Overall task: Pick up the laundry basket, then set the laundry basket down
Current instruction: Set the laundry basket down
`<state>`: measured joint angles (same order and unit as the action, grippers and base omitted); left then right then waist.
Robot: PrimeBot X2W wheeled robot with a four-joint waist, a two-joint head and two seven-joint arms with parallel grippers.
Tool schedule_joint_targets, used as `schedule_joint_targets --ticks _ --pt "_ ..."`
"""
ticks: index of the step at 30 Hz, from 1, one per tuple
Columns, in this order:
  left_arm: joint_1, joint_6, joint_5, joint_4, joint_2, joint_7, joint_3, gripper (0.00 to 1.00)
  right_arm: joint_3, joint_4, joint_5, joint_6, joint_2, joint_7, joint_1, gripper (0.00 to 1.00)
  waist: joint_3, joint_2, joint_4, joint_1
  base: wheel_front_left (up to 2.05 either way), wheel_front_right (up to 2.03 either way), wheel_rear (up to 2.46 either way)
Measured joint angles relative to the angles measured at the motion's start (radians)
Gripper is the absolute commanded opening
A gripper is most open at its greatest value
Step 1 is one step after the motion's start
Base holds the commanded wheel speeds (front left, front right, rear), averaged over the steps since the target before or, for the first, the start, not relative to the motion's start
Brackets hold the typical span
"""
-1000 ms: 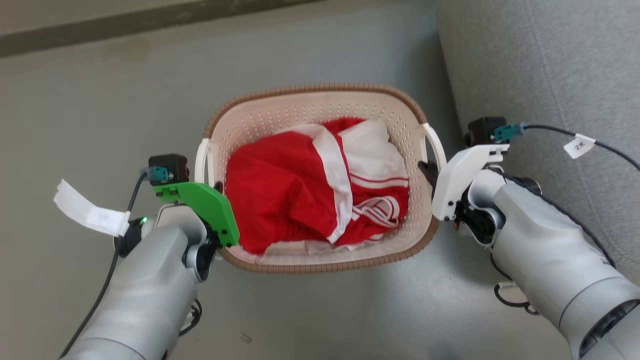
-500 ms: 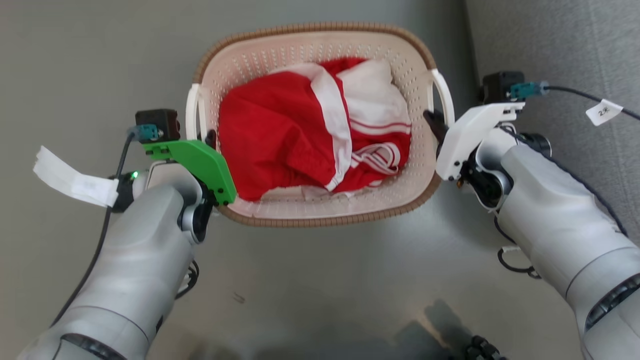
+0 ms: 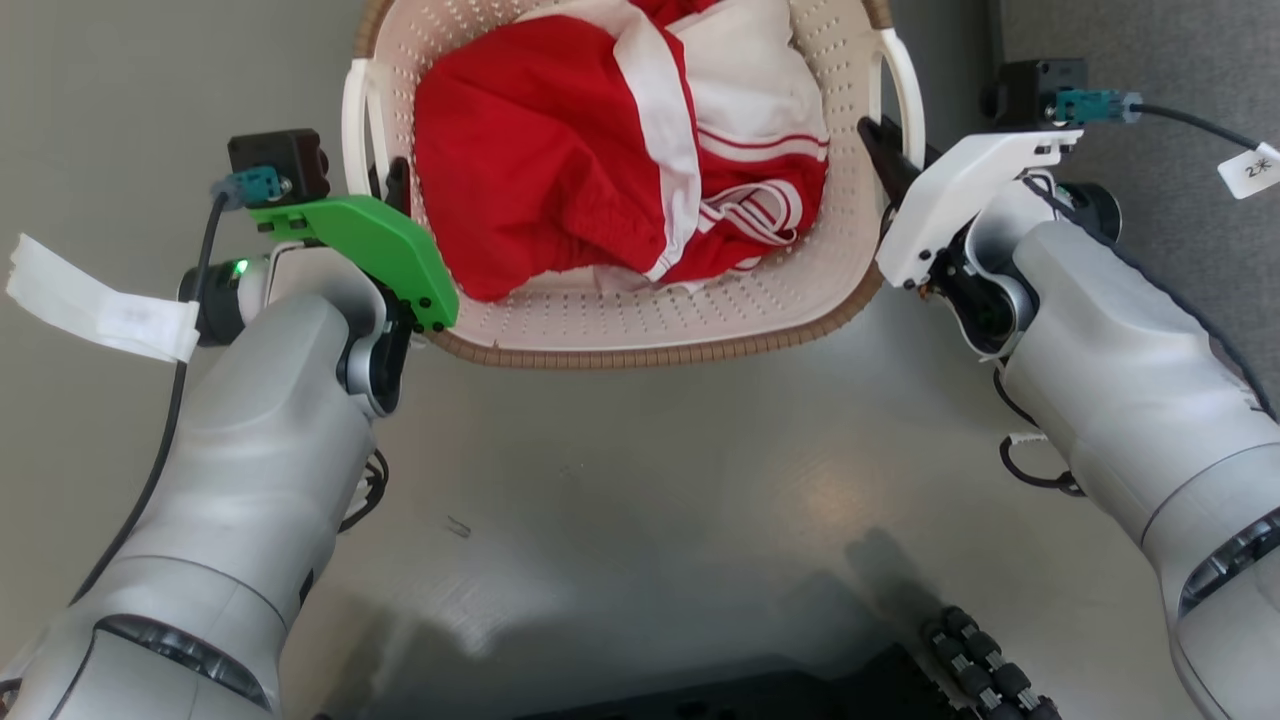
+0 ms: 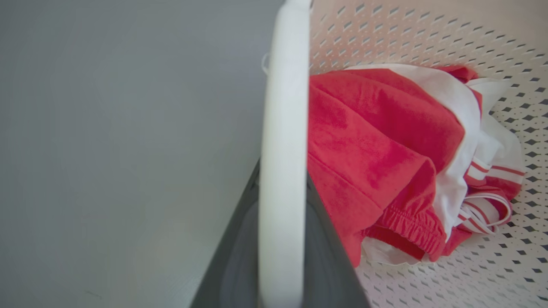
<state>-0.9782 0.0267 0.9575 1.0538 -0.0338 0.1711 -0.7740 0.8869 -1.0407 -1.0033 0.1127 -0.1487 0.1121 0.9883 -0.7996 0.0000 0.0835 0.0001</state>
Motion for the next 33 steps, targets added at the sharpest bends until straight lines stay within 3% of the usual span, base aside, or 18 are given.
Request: schedule_joint_targets --ticks 15,33 --pt "-0.069 -0.003 -0.004 0.016 0.001 0.05 0.0 0.0 -0.003 -0.01 0.003 0.001 0.0 0.09 0.053 0.0 -0.136 0.0 -0.004 0.0 0.0 0.0 0.0" --pt "-0.089 -0.017 -0.012 0.042 0.0 0.069 -0.005 0.0 0.009 -0.025 0.002 0.0 0.019 0.117 0.07 0.0 -0.181 0.0 0.003 -0.0001 0.0 0.0 0.0"
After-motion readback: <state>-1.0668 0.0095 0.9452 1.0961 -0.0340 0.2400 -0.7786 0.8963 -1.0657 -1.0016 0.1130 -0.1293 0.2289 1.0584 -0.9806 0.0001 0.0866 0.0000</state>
